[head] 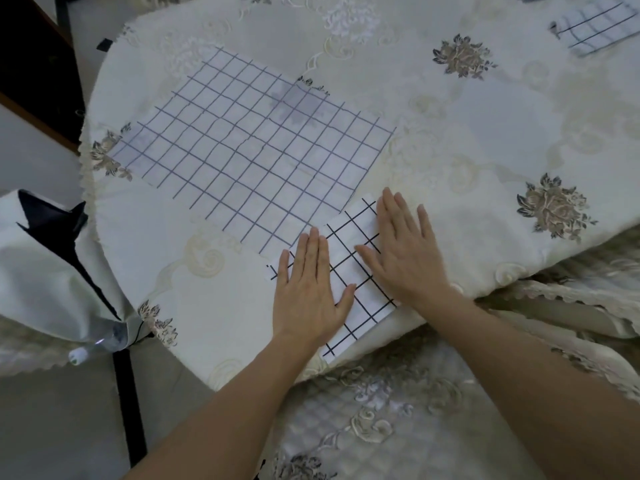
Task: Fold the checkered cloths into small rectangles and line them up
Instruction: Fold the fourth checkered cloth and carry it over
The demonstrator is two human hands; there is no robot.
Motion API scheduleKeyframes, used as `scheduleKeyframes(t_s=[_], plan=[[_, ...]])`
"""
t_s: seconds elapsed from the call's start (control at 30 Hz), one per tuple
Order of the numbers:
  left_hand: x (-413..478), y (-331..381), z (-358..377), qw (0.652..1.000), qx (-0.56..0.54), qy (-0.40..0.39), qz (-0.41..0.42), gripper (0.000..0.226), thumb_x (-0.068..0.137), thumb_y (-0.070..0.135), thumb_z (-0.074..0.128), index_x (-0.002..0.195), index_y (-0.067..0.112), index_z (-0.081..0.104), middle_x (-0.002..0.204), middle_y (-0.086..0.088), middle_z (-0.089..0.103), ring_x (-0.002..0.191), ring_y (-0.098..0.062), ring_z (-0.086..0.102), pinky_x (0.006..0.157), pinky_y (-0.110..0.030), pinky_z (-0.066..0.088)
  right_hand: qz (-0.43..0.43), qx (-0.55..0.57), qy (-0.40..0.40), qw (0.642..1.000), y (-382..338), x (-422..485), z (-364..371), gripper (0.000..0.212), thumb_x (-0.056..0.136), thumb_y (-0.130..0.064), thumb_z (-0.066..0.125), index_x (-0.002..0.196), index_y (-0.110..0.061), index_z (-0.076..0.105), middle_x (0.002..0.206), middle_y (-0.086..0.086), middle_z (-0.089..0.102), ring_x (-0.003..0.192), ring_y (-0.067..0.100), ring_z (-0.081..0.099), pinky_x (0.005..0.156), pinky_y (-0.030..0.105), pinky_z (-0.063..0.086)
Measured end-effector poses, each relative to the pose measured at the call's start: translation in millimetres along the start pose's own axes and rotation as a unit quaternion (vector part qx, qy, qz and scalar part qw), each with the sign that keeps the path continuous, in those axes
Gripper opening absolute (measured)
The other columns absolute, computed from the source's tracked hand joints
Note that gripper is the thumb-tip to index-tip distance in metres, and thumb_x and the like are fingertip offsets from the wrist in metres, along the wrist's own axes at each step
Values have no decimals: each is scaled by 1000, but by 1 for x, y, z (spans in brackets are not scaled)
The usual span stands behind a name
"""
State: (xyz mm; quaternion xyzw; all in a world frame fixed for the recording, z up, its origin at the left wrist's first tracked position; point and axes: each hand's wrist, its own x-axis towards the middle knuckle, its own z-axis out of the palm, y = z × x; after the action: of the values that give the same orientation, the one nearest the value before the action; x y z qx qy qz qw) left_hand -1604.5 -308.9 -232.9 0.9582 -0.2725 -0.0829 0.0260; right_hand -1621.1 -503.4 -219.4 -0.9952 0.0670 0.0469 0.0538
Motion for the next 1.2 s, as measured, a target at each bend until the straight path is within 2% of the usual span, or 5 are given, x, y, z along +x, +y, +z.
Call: scheduleKeyframes(t_s=[0.47,0.57,0.67,0.87,1.2], plan=[[1,-3,-4,999,-34,-9,12,86,96,67,15,158,10,-4,166,-5,-13,152,-18,-16,124,-49,4,81,5,-83,993,57,-50,2,83,95,-71,5,157,-20,-15,164,-4,-22,152,13,-18,125,42,-1],[8,-5,-20,999,-44,-1,16,80,96,64,26,159,15,11,167,-7,7,153,-22,5,123,-52,7,118,19,-82,989,63,-53,-14,76,101,-61,18,159,-13,9,167,5,8,153,24,11,123,48,16],[40,-1,-43,990,-44,58,123,58,92,45,50,143,17,44,154,-8,39,141,-26,37,117,-56,23,143,39,26,989,58,-60,-28,56,97,-48,38,134,-9,54,127,15,59,113,38,58,93,51,49],[130,33,-82,921,8,-54,386,38,95,19,57,133,19,58,141,-5,53,129,-27,48,106,-45,38,206,178,-7,962,43,-52,-39,38,95,-38,59,127,-18,57,111,7,57,101,30,58,85,45,50],[191,48,-89,847,79,-141,507,30,93,17,62,122,17,59,114,-4,57,102,-25,53,84,-39,48,242,244,-67,937,48,-26,-35,35,86,-45,69,108,-22,54,100,0,59,98,23,56,87,43,47]])
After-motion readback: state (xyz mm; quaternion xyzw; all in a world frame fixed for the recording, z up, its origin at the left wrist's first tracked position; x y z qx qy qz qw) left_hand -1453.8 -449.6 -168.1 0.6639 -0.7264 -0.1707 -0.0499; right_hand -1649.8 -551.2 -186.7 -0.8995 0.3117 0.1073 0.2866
